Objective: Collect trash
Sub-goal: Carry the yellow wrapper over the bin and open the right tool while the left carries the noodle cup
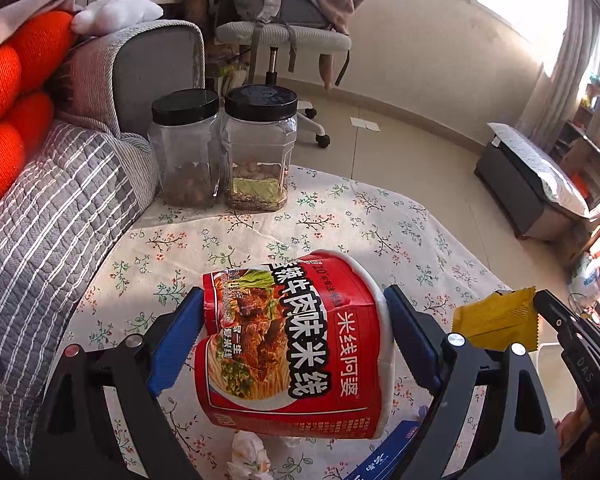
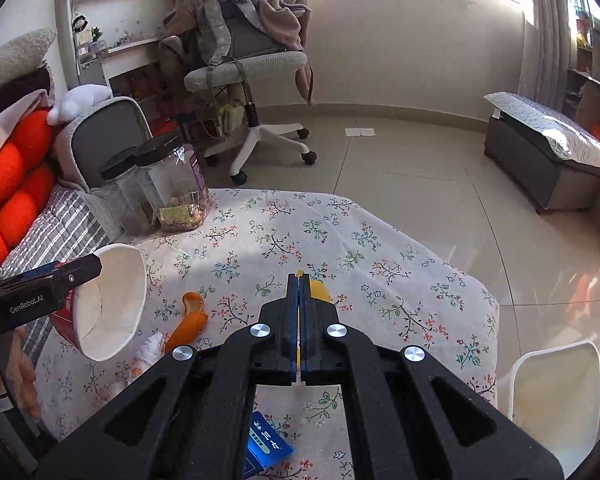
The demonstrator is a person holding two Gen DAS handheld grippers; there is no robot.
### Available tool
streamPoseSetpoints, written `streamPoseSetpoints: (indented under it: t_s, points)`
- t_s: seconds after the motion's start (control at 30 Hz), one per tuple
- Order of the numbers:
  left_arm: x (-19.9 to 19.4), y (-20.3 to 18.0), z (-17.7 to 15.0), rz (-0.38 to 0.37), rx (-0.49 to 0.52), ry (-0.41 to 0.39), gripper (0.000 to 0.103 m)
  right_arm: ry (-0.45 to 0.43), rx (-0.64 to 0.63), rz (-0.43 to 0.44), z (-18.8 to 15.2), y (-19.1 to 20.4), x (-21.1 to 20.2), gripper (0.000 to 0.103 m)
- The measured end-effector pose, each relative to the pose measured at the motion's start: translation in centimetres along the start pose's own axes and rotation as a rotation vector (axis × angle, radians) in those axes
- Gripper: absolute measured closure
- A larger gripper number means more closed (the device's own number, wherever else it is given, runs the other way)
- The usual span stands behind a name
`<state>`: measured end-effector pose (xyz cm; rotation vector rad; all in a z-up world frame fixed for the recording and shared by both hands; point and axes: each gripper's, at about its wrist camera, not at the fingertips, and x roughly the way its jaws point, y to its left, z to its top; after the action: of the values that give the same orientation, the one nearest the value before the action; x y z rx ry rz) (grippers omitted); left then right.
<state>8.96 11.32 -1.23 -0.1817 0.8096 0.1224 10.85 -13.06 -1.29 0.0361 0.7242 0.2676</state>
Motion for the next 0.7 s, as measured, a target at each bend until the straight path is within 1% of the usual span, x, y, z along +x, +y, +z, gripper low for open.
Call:
streamPoseSetpoints:
  t_s: [0.4, 0.7]
  points:
    - [-2.3, -3.2, -0.7, 0.004, 0.061, -0.067, 0.017, -0.058, 0.029, -0.006, 0.5, -1.5, -3.2, 0.103]
    - [-3.0, -6.0, -1.9, -0.031, 0.093, -0.066, 0.017, -0.095, 0.064, -0.041, 0.5, -3.6, -5.4, 0.103]
